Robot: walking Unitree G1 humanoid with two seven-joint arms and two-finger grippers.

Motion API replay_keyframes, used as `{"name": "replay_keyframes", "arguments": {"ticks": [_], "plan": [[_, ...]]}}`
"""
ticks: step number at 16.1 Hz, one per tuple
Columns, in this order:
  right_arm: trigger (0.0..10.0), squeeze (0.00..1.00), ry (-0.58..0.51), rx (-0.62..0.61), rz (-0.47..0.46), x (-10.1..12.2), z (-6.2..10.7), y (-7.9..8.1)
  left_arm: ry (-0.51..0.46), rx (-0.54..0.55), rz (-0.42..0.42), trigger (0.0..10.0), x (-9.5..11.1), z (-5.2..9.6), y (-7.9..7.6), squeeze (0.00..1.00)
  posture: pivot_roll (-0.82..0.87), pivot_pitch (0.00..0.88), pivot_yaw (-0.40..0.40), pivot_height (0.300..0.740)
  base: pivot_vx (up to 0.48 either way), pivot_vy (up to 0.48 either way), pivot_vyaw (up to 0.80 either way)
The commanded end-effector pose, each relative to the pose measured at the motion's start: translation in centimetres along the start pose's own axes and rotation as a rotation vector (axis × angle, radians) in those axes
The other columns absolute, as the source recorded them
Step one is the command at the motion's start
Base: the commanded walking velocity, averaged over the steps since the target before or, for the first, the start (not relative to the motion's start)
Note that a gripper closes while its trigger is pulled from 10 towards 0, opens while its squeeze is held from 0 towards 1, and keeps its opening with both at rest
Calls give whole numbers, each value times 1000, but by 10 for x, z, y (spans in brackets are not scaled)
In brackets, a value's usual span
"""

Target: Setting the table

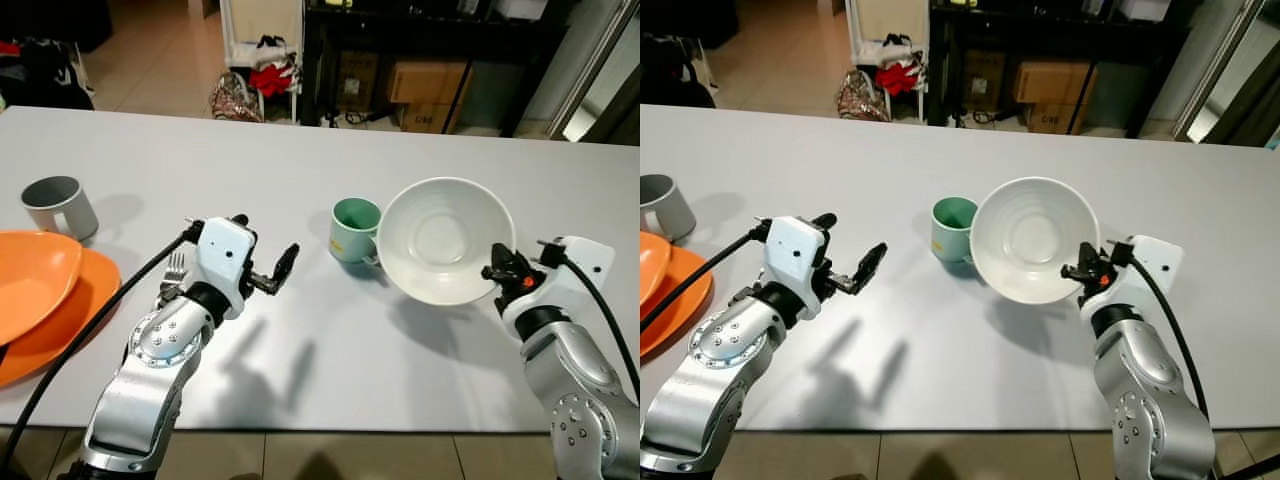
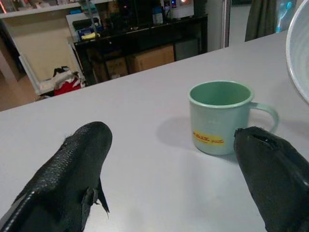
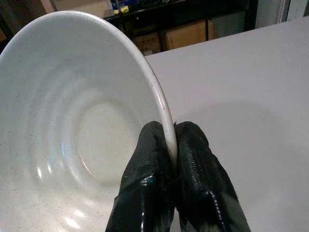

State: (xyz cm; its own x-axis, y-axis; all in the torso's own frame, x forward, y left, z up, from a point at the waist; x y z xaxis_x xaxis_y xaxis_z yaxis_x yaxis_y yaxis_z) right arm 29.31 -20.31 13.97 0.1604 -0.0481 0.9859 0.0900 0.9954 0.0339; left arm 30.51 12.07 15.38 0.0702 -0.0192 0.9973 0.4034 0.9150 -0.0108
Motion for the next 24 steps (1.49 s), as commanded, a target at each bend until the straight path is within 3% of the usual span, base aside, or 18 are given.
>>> {"name": "replay_keyframes", "arguments": {"ticks": [1, 4, 7, 13, 15, 19, 20, 21, 22, 24], "plan": [[10000, 0, -28, -12, 0, 8, 1, -5, 4, -10, -4, 10000, 0, 0, -2, 0, 39, 0, -57, 740, 0, 0, 0], [10000, 0, 42, 77, -39, 0, 0, 2, 19, -35, -10, 10000, -1, -2, -4, 0, 35, 0, -50, 740, 0, 0, 0], [10000, 0, 79, 50, -119, -6, 1, -8, 33, -75, -10, 10000, -2, 0, -8, 0, 34, 0, -46, 740, 0, 0, 0], [10000, 0, 262, -141, -335, -31, 7, -53, 114, -303, 25, 10000, -10, 5, -35, 0, 12, 0, -37, 740, 0, 0, 0], [10000, 0, 292, -241, -430, -39, 13, -80, 136, -362, 12, 10000, -12, 6, -40, 0, 0, 0, -26, 740, 0, 0, 0], [10000, 0, 358, -379, -580, -57, 27, -104, 145, -404, 22, 10000, -10, 10, -43, 0, -3, 0, -27, 740, 0, 0, 0], [10000, 0, 359, -381, -587, -58, 27, -104, 146, -406, 21, 10000, -10, 10, -43, 0, -3, 0, -27, 740, 0, 0, 0], [10000, 0, 359, -375, -663, -59, 26, -102, 151, -414, 20, 10000, -11, 11, -44, 0, 0, 0, -28, 740, 0, 0, 0], [10000, 424, 359, -376, -694, -60, 25, -102, 152, -418, 21, 10000, -10, 11, -44, 0, 0, 0, -28, 740, 0, 0, 0], [10000, 1000, 355, -374, -744, -59, 25, -102, 156, -434, 31, 10000, -10, 13, -45, 0, 4, 0, -30, 740, 0, 0, 0]]}}
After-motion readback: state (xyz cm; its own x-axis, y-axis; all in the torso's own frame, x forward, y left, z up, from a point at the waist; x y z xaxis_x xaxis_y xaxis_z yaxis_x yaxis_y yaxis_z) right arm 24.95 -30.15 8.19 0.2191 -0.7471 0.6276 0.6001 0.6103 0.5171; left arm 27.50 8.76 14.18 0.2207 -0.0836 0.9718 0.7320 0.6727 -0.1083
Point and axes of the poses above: a point about 5 cm out from each wrist's last joint towards the gripper, its own z axis pointing back from the gripper into the wrist, its own x axis along the axis of the wrist's last joint, y = z × x, the point moved 5 cm from there along -z, pointing out of the wrist towards the gripper, and after that the axes turned 13 degrees about z, right-handed, at the moved point
